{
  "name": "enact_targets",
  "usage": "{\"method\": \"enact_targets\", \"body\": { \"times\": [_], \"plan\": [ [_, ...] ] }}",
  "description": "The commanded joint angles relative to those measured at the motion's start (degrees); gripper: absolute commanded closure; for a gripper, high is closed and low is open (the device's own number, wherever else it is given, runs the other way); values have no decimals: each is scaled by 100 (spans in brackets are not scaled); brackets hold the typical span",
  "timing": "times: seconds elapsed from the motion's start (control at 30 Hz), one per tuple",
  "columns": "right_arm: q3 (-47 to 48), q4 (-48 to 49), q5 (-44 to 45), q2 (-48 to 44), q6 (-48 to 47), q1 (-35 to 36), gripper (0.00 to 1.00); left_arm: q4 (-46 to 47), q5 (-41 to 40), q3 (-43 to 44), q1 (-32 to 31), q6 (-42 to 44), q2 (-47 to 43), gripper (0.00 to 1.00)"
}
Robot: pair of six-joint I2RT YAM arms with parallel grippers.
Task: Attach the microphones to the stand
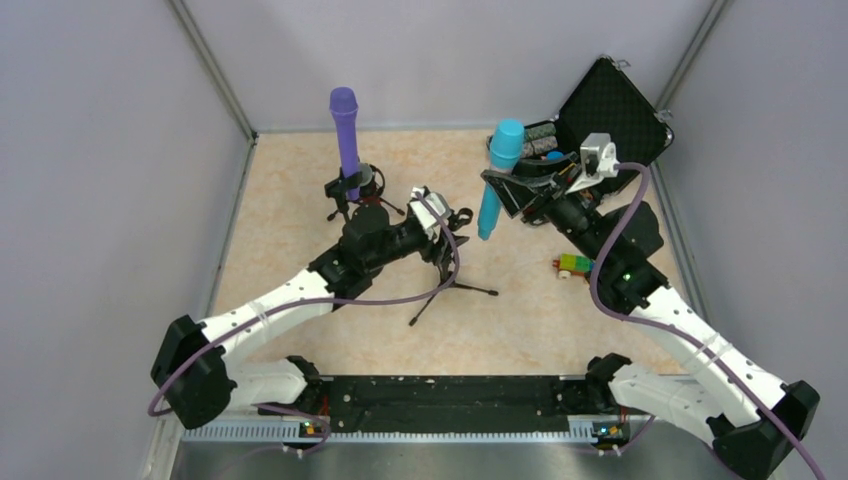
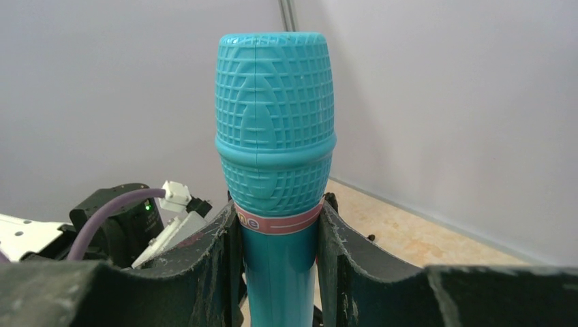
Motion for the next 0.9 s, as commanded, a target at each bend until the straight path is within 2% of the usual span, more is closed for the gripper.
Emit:
{"method": "enact_targets", "body": {
  "times": [0.0, 0.2, 0.47, 0.87],
  "plan": [
    [-130, 439, -9, -167, -223, -83, 100, -313, 150, 209, -14, 246, -298, 76],
    [-411, 985, -234, -226, -223, -82, 100, -711, 687, 420, 52, 333, -412, 100],
    [-714, 1714, -546, -222, -162, -76, 100, -1154, 1589, 512, 180, 792, -540, 100],
    [-1298, 3198, -825, -87, 213, -83, 100, -725, 2228, -177, 292, 819, -959, 100]
  ]
}}
